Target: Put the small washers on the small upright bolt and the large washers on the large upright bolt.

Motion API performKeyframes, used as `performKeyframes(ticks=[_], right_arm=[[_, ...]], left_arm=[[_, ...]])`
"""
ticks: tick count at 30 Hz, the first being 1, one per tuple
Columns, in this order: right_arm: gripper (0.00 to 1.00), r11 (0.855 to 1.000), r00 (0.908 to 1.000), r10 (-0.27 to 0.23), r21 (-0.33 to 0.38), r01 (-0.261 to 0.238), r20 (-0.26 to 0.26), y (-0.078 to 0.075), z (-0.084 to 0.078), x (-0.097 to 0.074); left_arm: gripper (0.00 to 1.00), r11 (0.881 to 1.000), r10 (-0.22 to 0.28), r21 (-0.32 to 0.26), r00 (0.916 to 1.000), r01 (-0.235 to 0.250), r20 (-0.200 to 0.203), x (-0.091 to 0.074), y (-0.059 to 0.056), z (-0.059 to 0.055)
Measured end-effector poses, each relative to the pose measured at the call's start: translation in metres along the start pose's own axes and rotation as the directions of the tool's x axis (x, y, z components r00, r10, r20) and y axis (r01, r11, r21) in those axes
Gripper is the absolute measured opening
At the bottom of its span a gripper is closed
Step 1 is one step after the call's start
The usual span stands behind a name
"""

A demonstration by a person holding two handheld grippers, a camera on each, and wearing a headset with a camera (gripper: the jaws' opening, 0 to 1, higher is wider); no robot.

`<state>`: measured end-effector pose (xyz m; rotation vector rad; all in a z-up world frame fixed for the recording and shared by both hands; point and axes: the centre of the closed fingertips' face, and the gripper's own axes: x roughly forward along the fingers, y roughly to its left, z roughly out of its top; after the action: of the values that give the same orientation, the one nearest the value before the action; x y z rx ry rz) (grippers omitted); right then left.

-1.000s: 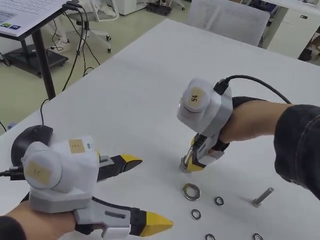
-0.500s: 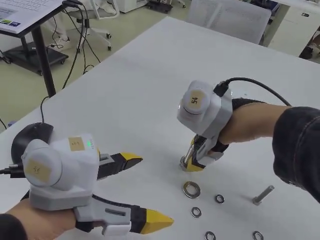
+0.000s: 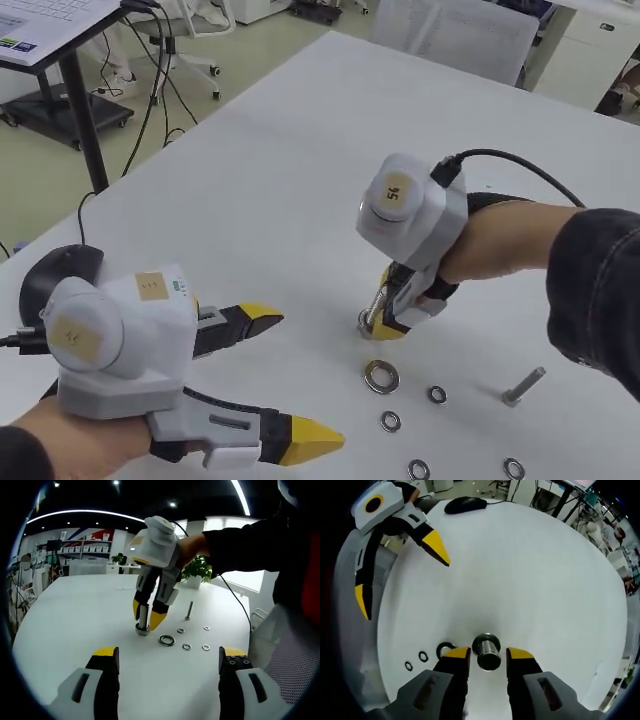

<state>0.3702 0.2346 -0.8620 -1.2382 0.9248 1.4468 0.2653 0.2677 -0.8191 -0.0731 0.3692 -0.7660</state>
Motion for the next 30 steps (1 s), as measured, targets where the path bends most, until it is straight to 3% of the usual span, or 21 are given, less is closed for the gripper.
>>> performKeyframes(ticks=[14, 30], right_arm=[[0.31, 0.999, 1.0, -0.001, 0.044, 0.001, -0.001, 0.001, -0.014, -0.006], [0.31, 0.996, 1.0, 0.008, 0.091, -0.008, 0.001, 0.016, -0.027, -0.008]], left_arm=[[0.81, 1.0, -0.007, 0.004, 1.0, 0.007, -0.004, 0.002, 0.0, 0.001], [0.81, 1.0, -0.013, 0.008, 0.9999, 0.013, -0.005, 0.002, 0.0, 0.004]])
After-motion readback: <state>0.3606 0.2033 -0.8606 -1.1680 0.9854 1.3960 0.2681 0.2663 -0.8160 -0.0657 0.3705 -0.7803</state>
